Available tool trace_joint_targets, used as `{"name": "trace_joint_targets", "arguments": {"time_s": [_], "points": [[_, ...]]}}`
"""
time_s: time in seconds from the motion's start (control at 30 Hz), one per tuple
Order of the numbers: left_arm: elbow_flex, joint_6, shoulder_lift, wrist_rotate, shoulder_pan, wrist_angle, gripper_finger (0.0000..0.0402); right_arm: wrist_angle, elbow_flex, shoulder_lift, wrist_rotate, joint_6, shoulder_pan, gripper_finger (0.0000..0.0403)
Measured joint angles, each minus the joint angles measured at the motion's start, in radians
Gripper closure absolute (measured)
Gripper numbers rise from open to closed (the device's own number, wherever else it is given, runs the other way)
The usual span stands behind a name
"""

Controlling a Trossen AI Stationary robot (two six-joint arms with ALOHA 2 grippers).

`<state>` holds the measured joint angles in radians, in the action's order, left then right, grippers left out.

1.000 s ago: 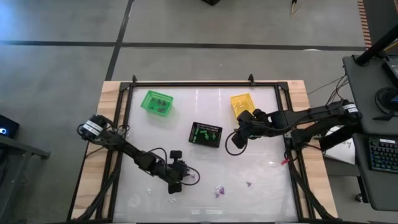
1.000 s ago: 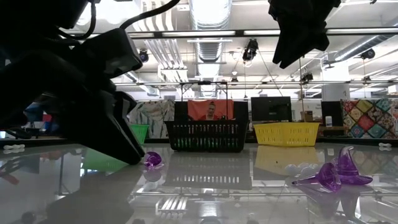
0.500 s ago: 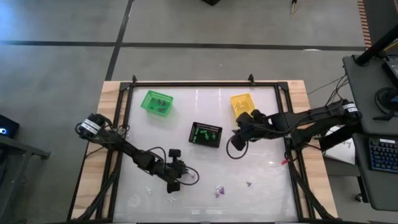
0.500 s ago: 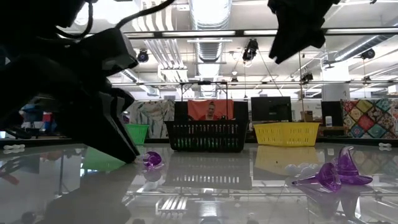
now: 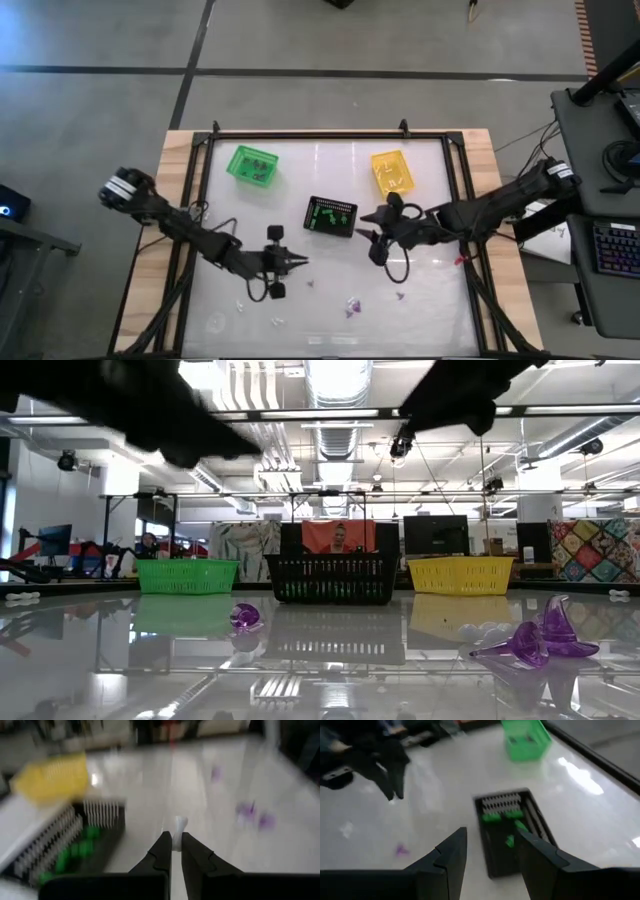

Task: Sort Halloween decoration
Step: Put the white bone toy into the yellow bin

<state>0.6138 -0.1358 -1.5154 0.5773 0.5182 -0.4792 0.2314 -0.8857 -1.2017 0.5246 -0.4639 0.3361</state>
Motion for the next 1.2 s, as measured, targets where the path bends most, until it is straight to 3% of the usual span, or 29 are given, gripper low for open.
{"name": "trace_joint_targets", "arguments": {"time_s": [0.17, 0.27, 0.47, 0.83, 1.2], "points": [[-0.092, 0.159, 0.015, -0.001, 0.000, -0.429, 0.0401, -0.372, 0.126, 0.000, -0.016, 0.146, 0.019, 0.0248], [-0.125, 0.221, -0.010, 0.000, 0.000, -0.632, 0.0401, -0.631, 0.210, 0.000, -0.080, 0.255, 0.020, 0.0248], [-0.099, 0.319, -0.093, 0.000, -0.002, -0.811, 0.0402, -1.017, 0.336, 0.000, -0.215, 0.437, 0.020, 0.0248], [0.086, 0.490, -0.236, 0.027, -0.023, -0.831, 0.0402, -1.061, 0.350, 0.000, -0.332, 0.548, 0.020, 0.0258], [0.250, 0.502, -0.352, 0.012, -0.075, -0.841, 0.0401, -1.082, 0.350, 0.000, -0.374, 0.588, 0.020, 0.0262]]}}
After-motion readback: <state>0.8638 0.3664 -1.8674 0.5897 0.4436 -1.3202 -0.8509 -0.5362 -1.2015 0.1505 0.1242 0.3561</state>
